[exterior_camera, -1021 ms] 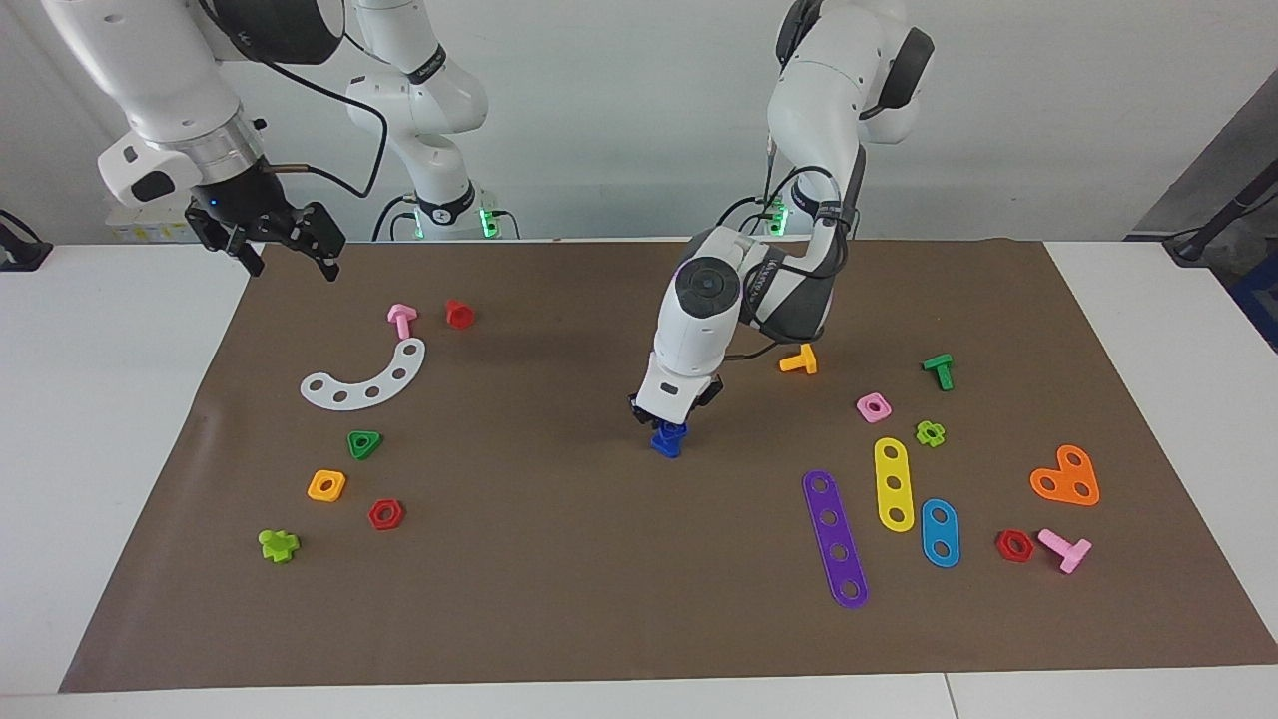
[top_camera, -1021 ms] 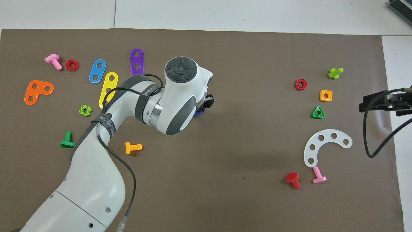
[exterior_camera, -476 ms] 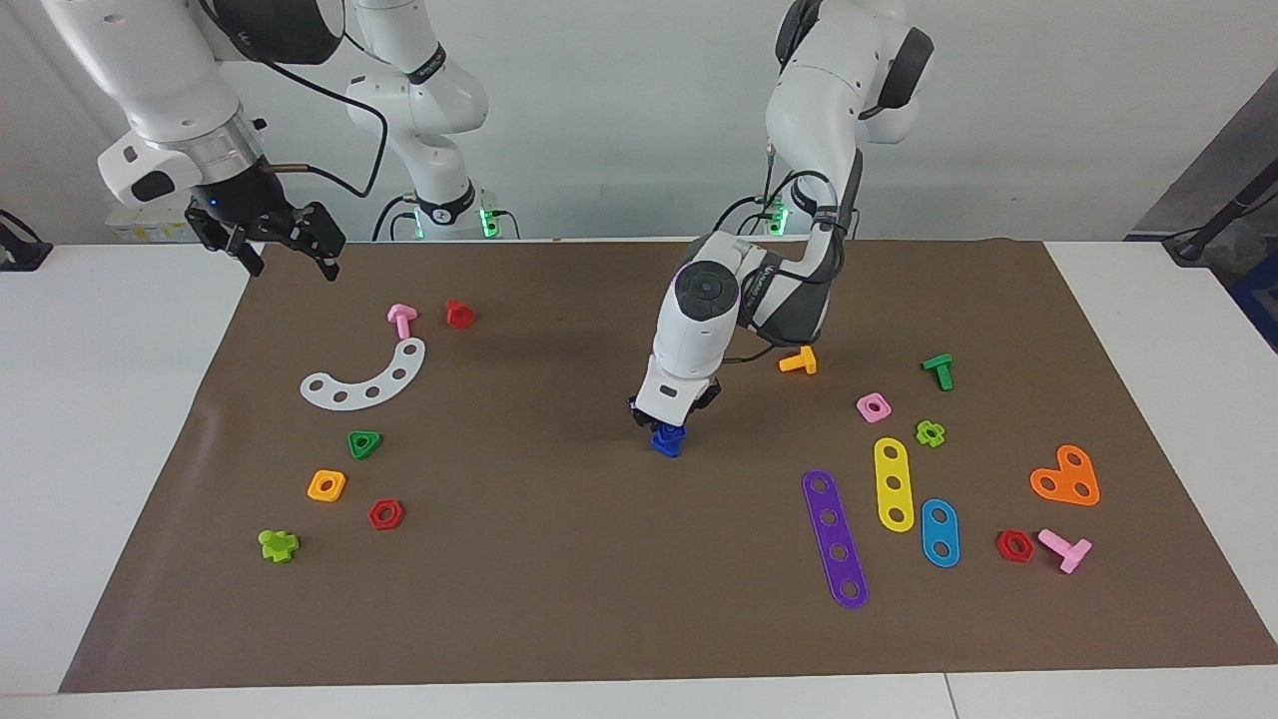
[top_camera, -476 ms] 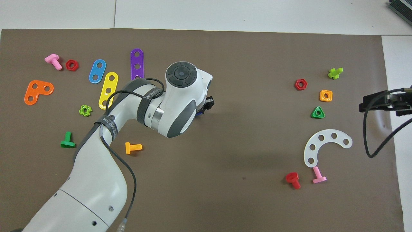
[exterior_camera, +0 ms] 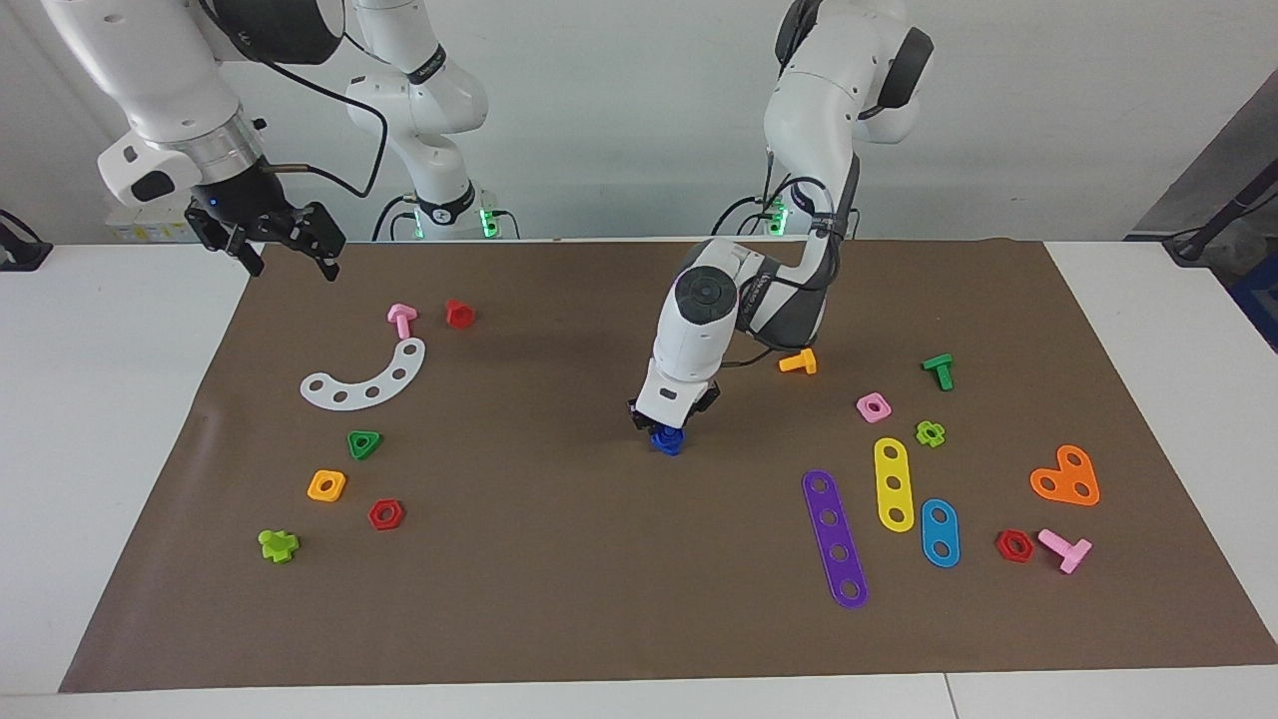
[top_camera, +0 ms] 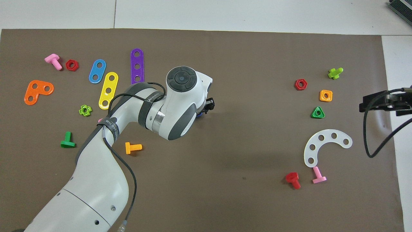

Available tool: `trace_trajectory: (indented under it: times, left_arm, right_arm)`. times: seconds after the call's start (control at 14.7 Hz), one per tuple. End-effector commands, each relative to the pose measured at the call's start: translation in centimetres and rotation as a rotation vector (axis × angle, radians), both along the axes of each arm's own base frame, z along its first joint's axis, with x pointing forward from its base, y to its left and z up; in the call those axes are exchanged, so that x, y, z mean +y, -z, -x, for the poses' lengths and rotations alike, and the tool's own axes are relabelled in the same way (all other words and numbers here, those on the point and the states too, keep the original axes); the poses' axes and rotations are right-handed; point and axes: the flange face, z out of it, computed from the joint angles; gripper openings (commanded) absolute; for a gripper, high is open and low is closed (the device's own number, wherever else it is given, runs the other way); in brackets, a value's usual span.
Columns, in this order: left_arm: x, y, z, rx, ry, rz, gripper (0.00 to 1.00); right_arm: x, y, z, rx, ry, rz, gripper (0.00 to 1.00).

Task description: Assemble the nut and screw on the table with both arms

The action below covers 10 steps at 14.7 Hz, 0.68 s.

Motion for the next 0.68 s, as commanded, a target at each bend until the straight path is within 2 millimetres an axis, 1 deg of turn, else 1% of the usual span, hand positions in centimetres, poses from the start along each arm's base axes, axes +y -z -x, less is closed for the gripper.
trace_trajectory:
  times: [0.0, 0.07, 0.14, 0.2, 0.27, 0.34, 0.41, 0.48, 0.54, 0.61]
  left_arm:
    - [-0.1, -1.3, 0.3, 0.002, -0.013, -0.001, 1.0]
    - [-0.1, -2.0, 0.1, 0.013, -0.009, -0.013, 1.0]
    - [0.3, -3.5, -0.9, 0.021, -0.013, -0.025, 1.0]
    - [1.1, -5.4, -1.9, 0.018, -0.022, -0.035, 1.0]
    - [3.1, -6.8, -3.4, 0.016, -0.052, -0.048, 1.0]
    - [5.4, -7.6, -4.7, 0.007, -0.08, -0.059, 1.0]
    - [7.9, -9.0, -5.9, -0.015, -0.11, -0.057, 1.0]
    - [11.3, -12.9, -6.7, -0.052, -0.121, -0.025, 1.0]
    - [14.8, -15.1, -7.3, -0.058, -0.091, -0.014, 1.0]
    - [17.9, -17.0, -7.4, -0.047, -0.051, -0.014, 1.0]
  right_arm:
    - [-0.1, -0.1, 0.6, 0.008, 0.0, -0.013, 1.0]
    - [0.0, -0.1, 0.6, 0.008, -0.002, -0.013, 1.0]
    - [0.0, -0.1, 0.6, 0.008, -0.002, -0.013, 1.0]
    - [-0.1, -0.1, 0.6, 0.008, 0.0, -0.013, 1.0]
    - [0.0, -0.1, 0.6, 0.008, -0.002, -0.013, 1.0]
    - [-0.1, -0.1, 0.6, 0.008, 0.0, -0.013, 1.0]
    - [-0.1, -0.1, 0.6, 0.008, 0.0, -0.013, 1.0]
    - [0.0, -0.1, 0.6, 0.008, -0.002, -0.013, 1.0]
    - [-0.1, -0.1, 0.6, 0.008, 0.0, -0.013, 1.0]
    - [0.0, -0.1, 0.6, 0.008, -0.002, -0.013, 1.0]
